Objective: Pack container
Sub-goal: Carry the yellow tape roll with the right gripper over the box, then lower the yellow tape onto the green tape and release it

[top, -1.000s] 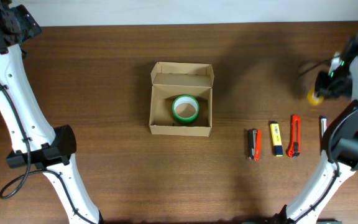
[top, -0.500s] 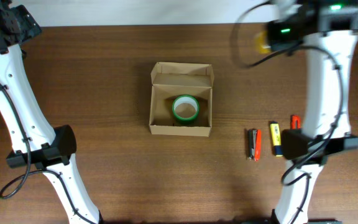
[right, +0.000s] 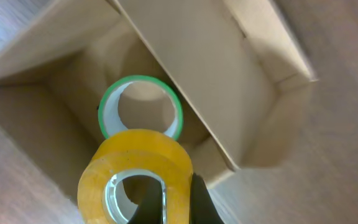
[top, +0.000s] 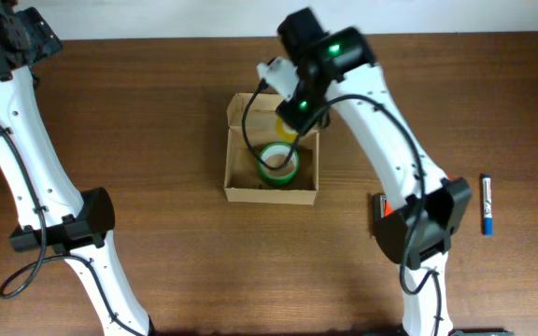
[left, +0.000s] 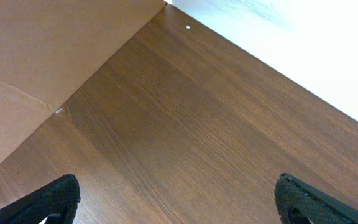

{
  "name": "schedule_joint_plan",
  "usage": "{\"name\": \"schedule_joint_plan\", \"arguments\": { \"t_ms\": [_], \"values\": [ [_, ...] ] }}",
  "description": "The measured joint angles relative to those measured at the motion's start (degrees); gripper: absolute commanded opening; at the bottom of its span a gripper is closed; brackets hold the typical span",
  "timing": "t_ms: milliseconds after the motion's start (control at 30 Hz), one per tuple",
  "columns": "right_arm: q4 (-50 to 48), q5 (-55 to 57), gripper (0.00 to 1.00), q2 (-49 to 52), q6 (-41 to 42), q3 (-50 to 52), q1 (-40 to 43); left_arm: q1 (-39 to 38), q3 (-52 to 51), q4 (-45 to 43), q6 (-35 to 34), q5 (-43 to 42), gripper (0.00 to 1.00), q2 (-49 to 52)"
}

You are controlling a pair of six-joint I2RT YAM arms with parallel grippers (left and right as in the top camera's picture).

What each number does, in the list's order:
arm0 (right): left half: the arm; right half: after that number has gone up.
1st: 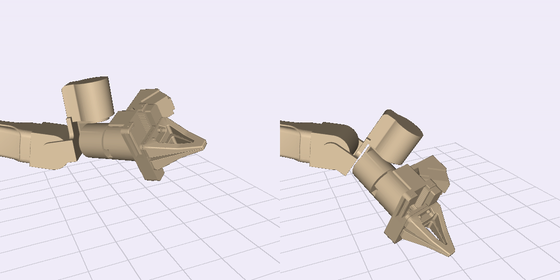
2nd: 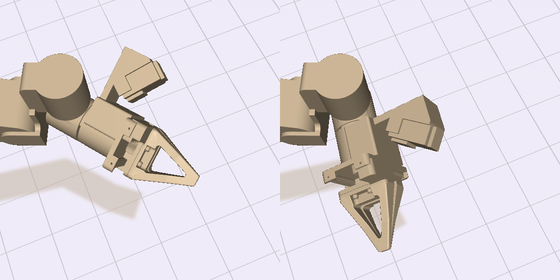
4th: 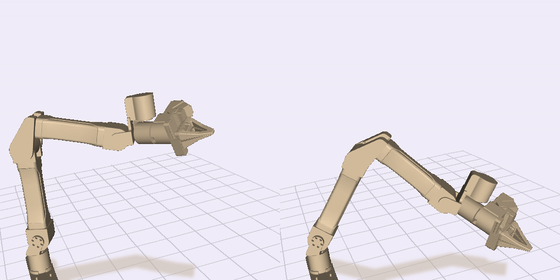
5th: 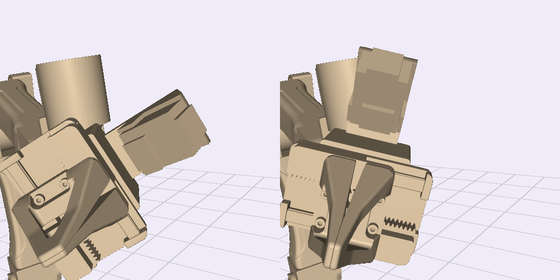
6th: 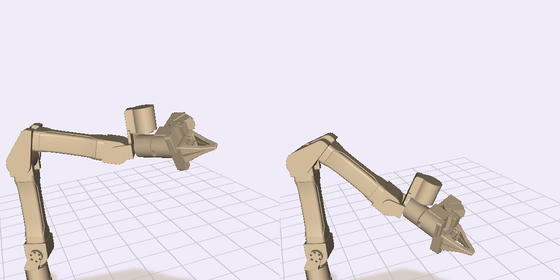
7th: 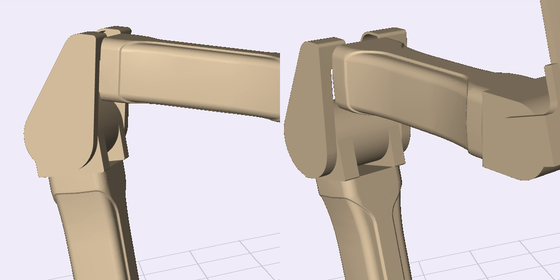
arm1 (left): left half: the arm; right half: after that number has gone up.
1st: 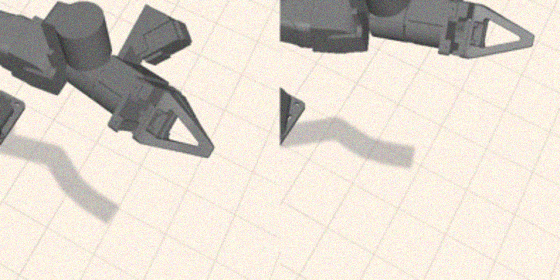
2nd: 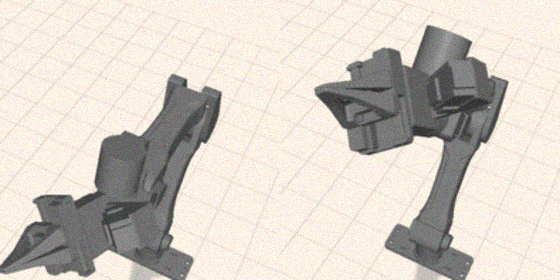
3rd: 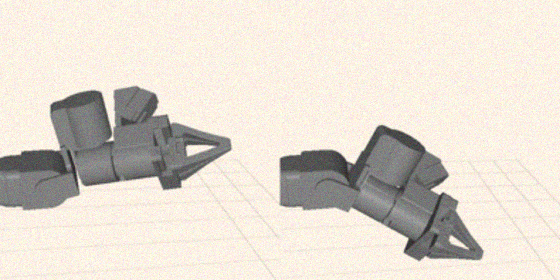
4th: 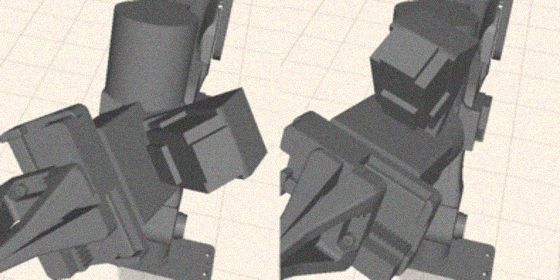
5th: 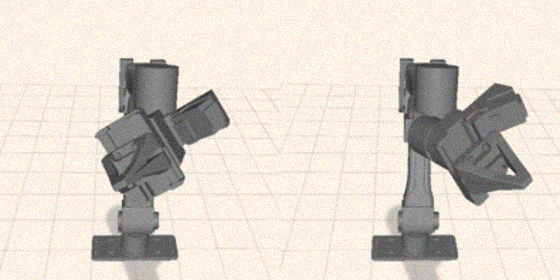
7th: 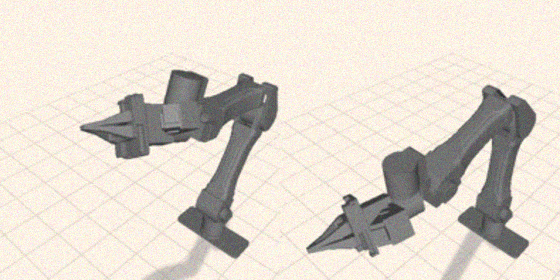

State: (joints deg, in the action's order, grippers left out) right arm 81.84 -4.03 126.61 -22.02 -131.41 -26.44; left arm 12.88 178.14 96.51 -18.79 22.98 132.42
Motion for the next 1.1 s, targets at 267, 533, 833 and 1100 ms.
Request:
{"name": "schedule_joint_plan", "arguments": {
  "t_ms": [267, 533, 833, 1100],
  "values": [
    [-5.3, 0.0, 0.04, 0.5, 3.1, 8.1, -0.1, 0.0, 0.0, 0.0, 0.0, 0.0, 1.00, 0.0],
    [-6.1, 0.0, 0.04, 4.7, 4.0, 8.1, -2.5, 0.0, 0.0, 0.0, 0.0, 0.0, 1.00, 0.0],
    [-6.1, -0.3, 0.04, 9.9, 4.2, 8.1, -5.2, 0.0, 0.0, 0.0, 0.0, 0.0, 1.00, 0.0],
    [-6.2, -0.6, 0.04, 9.9, 4.3, 8.1, -5.0, 0.0, 0.0, 0.0, 0.0, 0.0, 1.00, 0.0]
  ]
}}
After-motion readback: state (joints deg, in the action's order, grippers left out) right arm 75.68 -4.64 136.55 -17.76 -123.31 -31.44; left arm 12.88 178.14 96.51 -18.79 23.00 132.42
